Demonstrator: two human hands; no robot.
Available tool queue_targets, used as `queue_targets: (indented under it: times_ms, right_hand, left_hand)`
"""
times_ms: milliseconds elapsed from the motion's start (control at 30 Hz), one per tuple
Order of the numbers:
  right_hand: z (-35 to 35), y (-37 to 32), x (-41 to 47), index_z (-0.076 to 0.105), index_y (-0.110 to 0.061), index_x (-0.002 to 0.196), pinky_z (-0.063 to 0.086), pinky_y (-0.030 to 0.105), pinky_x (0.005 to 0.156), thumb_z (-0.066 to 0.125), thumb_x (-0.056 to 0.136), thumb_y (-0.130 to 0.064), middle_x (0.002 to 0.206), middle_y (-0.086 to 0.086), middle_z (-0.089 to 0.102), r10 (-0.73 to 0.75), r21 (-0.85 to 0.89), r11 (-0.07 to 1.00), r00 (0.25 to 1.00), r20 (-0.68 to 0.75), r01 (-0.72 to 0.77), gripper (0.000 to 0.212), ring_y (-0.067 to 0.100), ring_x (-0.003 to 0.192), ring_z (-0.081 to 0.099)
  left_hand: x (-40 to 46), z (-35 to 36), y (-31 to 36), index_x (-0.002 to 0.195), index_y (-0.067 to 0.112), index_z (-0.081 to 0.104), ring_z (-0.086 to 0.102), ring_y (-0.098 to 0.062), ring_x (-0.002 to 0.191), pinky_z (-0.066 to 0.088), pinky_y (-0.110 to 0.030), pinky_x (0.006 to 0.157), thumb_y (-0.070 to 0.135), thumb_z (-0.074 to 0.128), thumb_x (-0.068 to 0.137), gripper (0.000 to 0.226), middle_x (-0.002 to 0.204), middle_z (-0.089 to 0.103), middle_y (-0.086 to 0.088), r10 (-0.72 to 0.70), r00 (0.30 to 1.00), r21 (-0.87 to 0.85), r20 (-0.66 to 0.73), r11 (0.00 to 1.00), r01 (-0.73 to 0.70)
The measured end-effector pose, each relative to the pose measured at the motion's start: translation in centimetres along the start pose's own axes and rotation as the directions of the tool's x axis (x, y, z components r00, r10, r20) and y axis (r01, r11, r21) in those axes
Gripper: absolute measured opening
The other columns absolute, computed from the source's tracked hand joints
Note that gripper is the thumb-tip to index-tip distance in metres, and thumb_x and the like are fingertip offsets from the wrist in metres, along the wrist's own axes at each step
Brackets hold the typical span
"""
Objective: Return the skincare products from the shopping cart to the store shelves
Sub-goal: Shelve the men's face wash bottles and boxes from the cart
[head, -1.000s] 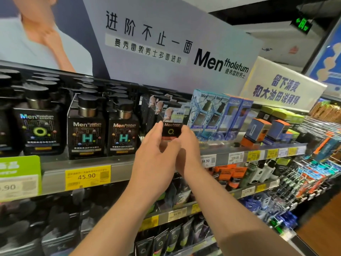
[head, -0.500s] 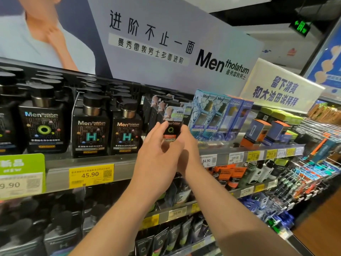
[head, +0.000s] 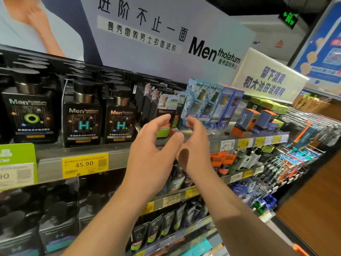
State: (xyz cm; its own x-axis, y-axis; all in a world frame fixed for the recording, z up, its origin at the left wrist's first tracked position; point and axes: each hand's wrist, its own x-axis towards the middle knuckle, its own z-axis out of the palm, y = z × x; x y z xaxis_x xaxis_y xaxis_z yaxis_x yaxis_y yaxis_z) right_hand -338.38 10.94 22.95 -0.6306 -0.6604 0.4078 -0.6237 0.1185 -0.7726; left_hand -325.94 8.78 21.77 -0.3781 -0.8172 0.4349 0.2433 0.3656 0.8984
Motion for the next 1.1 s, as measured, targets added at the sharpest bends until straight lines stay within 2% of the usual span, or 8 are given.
queue_targets:
  times_ms: [200,300,400,467,633,800,933,1100]
  right_hand:
    - [-2.8,4.7,-3.8,0.037,-0.033,0.151,0.043,0.038,0.112,0.06,0.1,-0.044,0.141,-0.013,0.044,0.048,-0.02,0.999,0.995,-0.085,-0.05,0.056,0.006,0.133,0.045]
    - [-4.3,7.4,-6.2,0.045,-0.036,0.141,0.05,0.042,0.106,0.063,0.097,-0.047,0.137,-0.007,0.054,0.121,0.017,0.993,0.98,-0.16,-0.12,0.048,0.012,0.127,0.055]
    - [-6.7,9.8,-8.9,0.049,-0.024,0.143,0.048,0.018,0.095,0.065,0.1,-0.035,0.131,-0.002,0.06,0.152,-0.067,0.983,0.963,-0.221,-0.17,0.046,0.009,0.121,0.057]
    - [-8.4,10.8,-10.7,0.05,-0.021,0.144,0.048,0.024,0.1,0.065,0.1,-0.034,0.135,-0.002,0.06,0.224,-0.106,0.961,0.944,-0.242,-0.255,0.048,0.011,0.125,0.056]
    - [-12.4,13.1,-16.9,0.06,-0.022,0.132,0.049,0.022,0.093,0.067,0.098,-0.042,0.129,-0.007,0.063,0.362,-0.094,0.91,0.884,-0.297,-0.404,0.04,0.009,0.117,0.06]
    - [-15.8,15.5,-25.4,0.059,-0.033,0.112,0.042,0.014,0.082,0.069,0.097,-0.033,0.106,-0.021,0.062,0.471,-0.063,0.844,0.794,-0.385,-0.532,0.018,-0.005,0.099,0.059]
    - [-18.0,17.5,-33.2,0.066,-0.022,0.119,0.044,0.023,0.09,0.071,0.095,-0.029,0.113,-0.007,0.069,0.567,0.001,0.765,0.672,-0.477,-0.644,0.026,0.01,0.107,0.063]
    - [-20.8,19.5,-44.0,0.062,-0.022,0.124,0.041,0.015,0.087,0.067,0.097,-0.034,0.119,-0.008,0.066,0.674,0.027,0.626,0.523,-0.521,-0.779,0.03,0.011,0.112,0.061]
  left_hand:
    - [-2.1,2.4,-1.1,0.128,0.032,0.066,0.058,0.008,0.121,0.049,-0.022,0.105,0.029,0.067,0.096,0.033,0.129,0.065,0.019,0.014,0.998,-0.14,0.068,0.99,-0.005]
    - [-3.6,4.6,-2.2,0.125,0.033,0.067,0.06,0.009,0.117,0.05,-0.017,0.1,0.027,0.067,0.096,0.03,0.126,0.068,0.018,-0.028,0.985,-0.177,0.173,0.983,0.059]
    - [-5.5,7.5,-3.5,0.116,0.04,0.066,0.063,0.008,0.112,0.051,-0.018,0.096,0.035,0.064,0.086,0.03,0.12,0.07,0.018,-0.093,0.955,-0.199,0.282,0.968,0.153]
    - [-7.0,9.5,-4.5,0.115,0.038,0.066,0.065,0.008,0.106,0.051,-0.016,0.091,0.04,0.065,0.08,0.035,0.119,0.07,0.016,-0.127,0.93,-0.217,0.344,0.953,0.211]
    - [-12.2,13.4,-6.5,0.11,0.044,0.067,0.065,0.007,0.108,0.05,-0.014,0.089,0.054,0.064,0.078,0.033,0.118,0.071,0.017,-0.228,0.823,-0.164,0.52,0.919,0.359]
    - [-19.3,16.4,-8.0,0.114,0.026,0.071,0.067,-0.009,0.109,0.052,-0.025,0.098,0.022,0.063,0.1,0.017,0.113,0.073,0.006,-0.341,0.728,-0.075,0.594,0.878,0.473]
    - [-25.8,17.4,-8.6,0.095,0.037,0.074,0.07,-0.012,0.103,0.052,-0.035,0.096,0.047,0.061,0.078,0.024,0.099,0.076,0.008,-0.452,0.626,0.038,0.635,0.828,0.56]
    - [-33.6,17.2,-11.9,0.099,0.039,0.066,0.066,-0.012,0.103,0.044,-0.02,0.082,0.038,0.058,0.101,0.009,0.11,0.072,0.007,-0.44,0.464,0.35,0.769,0.897,0.271]
